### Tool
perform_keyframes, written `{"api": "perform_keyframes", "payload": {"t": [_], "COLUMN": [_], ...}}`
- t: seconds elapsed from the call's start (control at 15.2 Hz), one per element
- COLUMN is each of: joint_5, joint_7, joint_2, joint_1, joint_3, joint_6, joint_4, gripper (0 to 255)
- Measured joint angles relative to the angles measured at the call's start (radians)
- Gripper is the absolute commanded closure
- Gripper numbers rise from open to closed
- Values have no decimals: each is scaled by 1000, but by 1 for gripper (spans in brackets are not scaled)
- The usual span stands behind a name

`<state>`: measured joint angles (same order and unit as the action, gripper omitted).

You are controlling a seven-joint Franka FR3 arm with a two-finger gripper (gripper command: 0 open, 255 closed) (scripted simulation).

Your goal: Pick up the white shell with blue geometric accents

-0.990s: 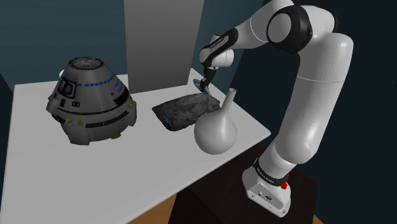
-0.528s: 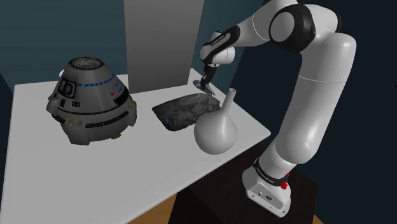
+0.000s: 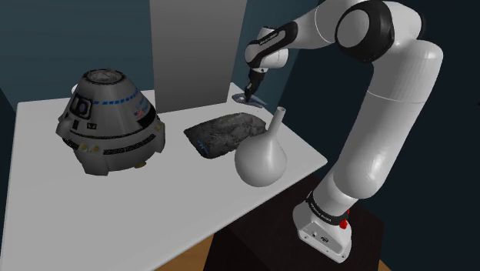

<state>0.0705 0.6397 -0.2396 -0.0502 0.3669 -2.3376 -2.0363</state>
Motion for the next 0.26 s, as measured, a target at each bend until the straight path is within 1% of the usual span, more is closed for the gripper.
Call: {"api": "perform_keyframes", "payload": {"t": [0.26], "joint_5": [-15], "joint_7": [-10], "joint_2": [30], "joint_1": [5], "joint_3": [5], "joint_6": [43], "joint_4": [15], "gripper": [255]}}
